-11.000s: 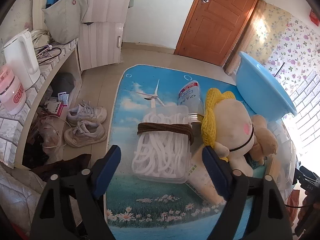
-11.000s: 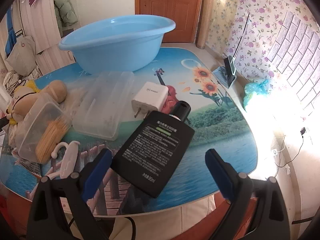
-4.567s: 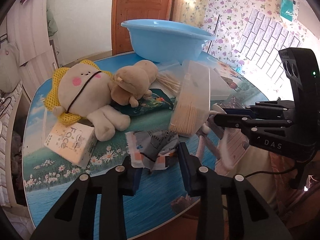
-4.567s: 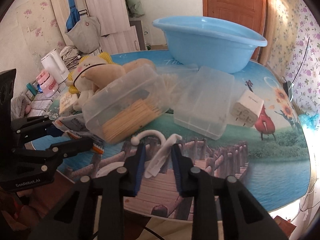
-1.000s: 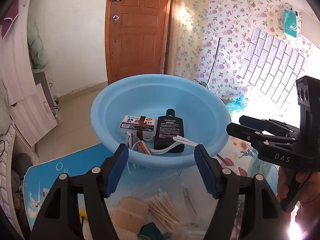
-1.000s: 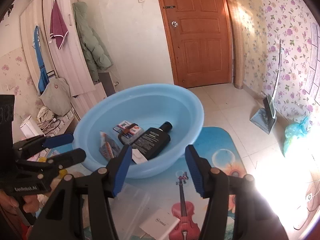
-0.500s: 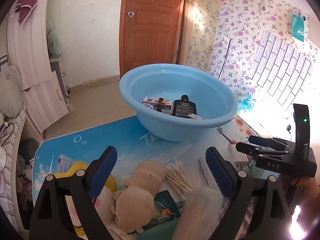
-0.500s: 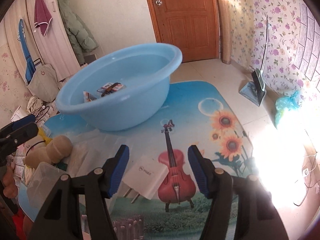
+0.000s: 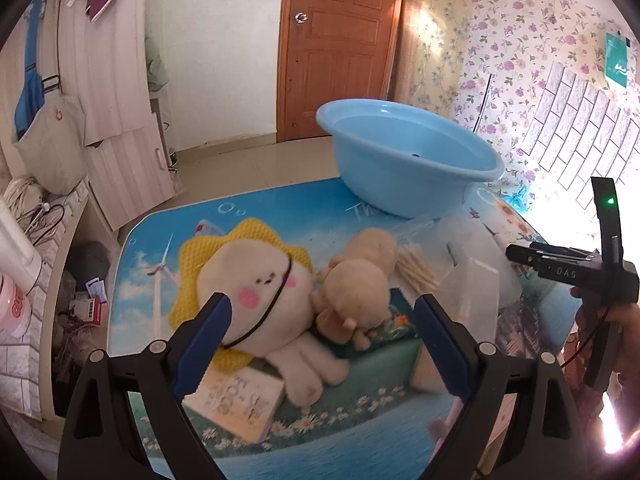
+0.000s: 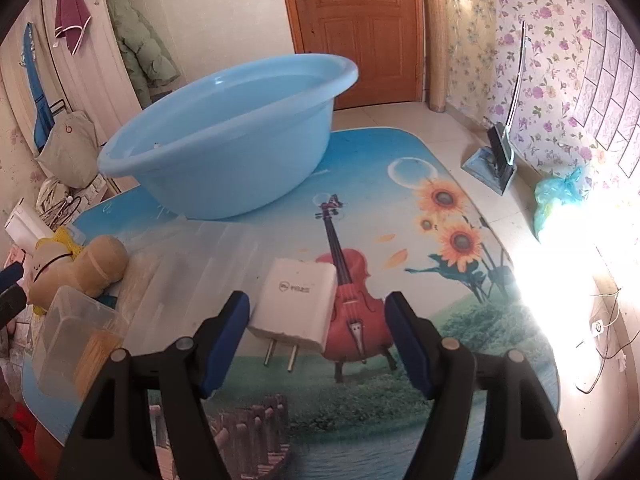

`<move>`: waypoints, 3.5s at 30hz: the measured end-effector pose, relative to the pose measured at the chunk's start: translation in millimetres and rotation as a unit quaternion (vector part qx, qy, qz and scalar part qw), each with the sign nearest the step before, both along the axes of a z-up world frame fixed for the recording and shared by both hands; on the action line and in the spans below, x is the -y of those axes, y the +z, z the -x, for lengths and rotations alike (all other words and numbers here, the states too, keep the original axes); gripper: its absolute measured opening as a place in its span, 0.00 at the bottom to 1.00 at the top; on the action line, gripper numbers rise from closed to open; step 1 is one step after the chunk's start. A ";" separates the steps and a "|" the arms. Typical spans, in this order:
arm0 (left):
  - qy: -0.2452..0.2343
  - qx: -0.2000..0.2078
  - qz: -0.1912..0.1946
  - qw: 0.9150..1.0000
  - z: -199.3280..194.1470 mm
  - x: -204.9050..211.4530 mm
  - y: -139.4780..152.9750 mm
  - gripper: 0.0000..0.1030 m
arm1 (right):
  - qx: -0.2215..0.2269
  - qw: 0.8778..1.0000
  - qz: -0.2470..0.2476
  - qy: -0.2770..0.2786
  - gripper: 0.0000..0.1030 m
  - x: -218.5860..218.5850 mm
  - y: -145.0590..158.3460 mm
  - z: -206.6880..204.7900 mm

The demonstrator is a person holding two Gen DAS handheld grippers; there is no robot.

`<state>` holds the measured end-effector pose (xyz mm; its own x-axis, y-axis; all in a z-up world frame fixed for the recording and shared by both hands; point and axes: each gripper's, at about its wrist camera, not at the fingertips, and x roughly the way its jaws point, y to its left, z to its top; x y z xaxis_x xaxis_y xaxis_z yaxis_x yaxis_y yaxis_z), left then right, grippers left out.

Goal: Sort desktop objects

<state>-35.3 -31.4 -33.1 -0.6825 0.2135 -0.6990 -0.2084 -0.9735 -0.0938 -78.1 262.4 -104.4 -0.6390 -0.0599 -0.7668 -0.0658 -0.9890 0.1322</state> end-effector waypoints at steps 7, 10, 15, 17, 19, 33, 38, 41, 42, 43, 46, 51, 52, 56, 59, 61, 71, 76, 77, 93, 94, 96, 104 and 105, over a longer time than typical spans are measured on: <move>0.037 0.031 0.000 0.999 -21.0 41.5 -27.9 0.90 | -0.010 1.000 -0.009 -0.004 0.68 0.4 1.0 -5.9; 0.047 0.043 -0.006 0.998 -26.9 51.9 -37.8 0.90 | -0.009 1.000 -0.016 0.006 0.68 5.5 -1.4 -4.3; 0.053 0.049 0.009 0.997 -26.4 55.1 -45.9 0.90 | -0.005 1.000 -0.025 0.009 0.61 10.4 -7.5 -2.9; 0.052 0.051 0.009 0.997 -23.9 55.5 -47.9 0.90 | -0.001 1.000 -0.024 0.015 0.51 11.4 -9.2 -2.4; 0.050 0.053 0.012 0.997 -21.0 55.9 -50.5 0.90 | 0.000 0.999 -0.026 0.026 0.38 12.8 -8.6 -2.6; 0.017 0.061 0.020 0.998 -16.6 44.9 -55.9 0.73 | 0.008 0.998 -0.027 0.048 0.38 11.1 -7.3 -28.0; 0.010 0.059 0.032 0.998 -20.7 39.7 -54.8 0.66 | 0.006 0.999 -0.020 0.043 0.38 10.7 -7.2 -28.0; 0.000 0.061 0.039 0.997 -24.8 37.4 -53.8 0.66 | 0.006 0.999 -0.021 0.046 0.38 10.6 -7.3 -27.9; -0.003 0.063 0.042 0.997 -26.0 36.1 -53.7 0.67 | 0.007 0.999 -0.020 0.047 0.38 10.6 -7.3 -28.1; -0.009 0.066 0.045 0.997 -27.2 34.4 -53.7 0.67 | 0.007 0.999 -0.019 0.048 0.38 10.7 -7.2 -28.5; -0.028 0.068 0.051 0.996 -29.2 30.4 -53.0 0.69 | 0.009 0.998 -0.016 0.056 0.38 11.8 -7.0 -29.3; -0.032 0.061 0.057 0.996 -24.8 30.7 -56.3 0.78 | 0.008 0.997 -0.019 0.074 0.38 17.4 -7.3 -31.3; -0.030 0.062 0.049 0.996 -22.8 32.0 -56.9 0.78 | 0.007 0.997 -0.019 0.074 0.38 18.2 -7.2 -31.9; -0.034 0.055 0.043 0.997 -21.4 29.4 -55.8 0.69 | 0.005 0.997 -0.020 0.070 0.39 19.4 -8.1 -32.0; -0.036 0.054 0.050 0.997 -22.8 26.8 -55.8 0.68 | 0.006 0.998 -0.024 0.065 0.43 18.7 -7.8 -29.7; -0.032 0.048 0.041 0.997 -24.5 28.8 -52.3 0.68 | 0.005 0.998 -0.021 0.064 0.44 17.9 -7.7 -28.2; -0.031 -0.003 0.029 0.999 -27.8 21.6 -3.2 0.65 | -0.013 0.997 -0.009 0.072 0.38 16.9 -1.4 -31.3; -0.040 -0.021 0.027 0.999 -27.1 8.1 13.2 0.65 | -0.038 0.997 -0.005 0.073 0.38 16.0 13.8 -36.2; -0.042 -0.022 0.026 0.999 -26.8 6.1 14.3 0.65 | -0.041 0.996 -0.003 0.074 0.38 15.7 16.6 -36.9; -0.054 -0.050 -0.004 0.997 -7.8 -15.2 43.8 0.65 | -0.115 0.989 0.017 0.094 0.38 25.4 72.4 -38.5; -0.055 -0.050 -0.010 0.997 -6.0 -16.6 44.2 0.65 | -0.120 0.988 0.018 0.096 0.38 26.7 75.6 -36.7; -0.059 -0.049 -0.015 0.997 -1.7 -19.8 44.3 0.65 | -0.128 0.986 0.020 0.100 0.38 28.8 81.7 -31.3; -0.072 -0.058 -0.033 0.995 37.7 -46.3 55.1 0.65 | -0.131 0.985 0.029 0.112 0.38 36.6 86.7 2.1; -0.077 -0.058 -0.034 0.995 43.9 -51.2 55.5 0.65 | -0.131 0.984 0.030 0.113 0.38 37.5 85.9 5.5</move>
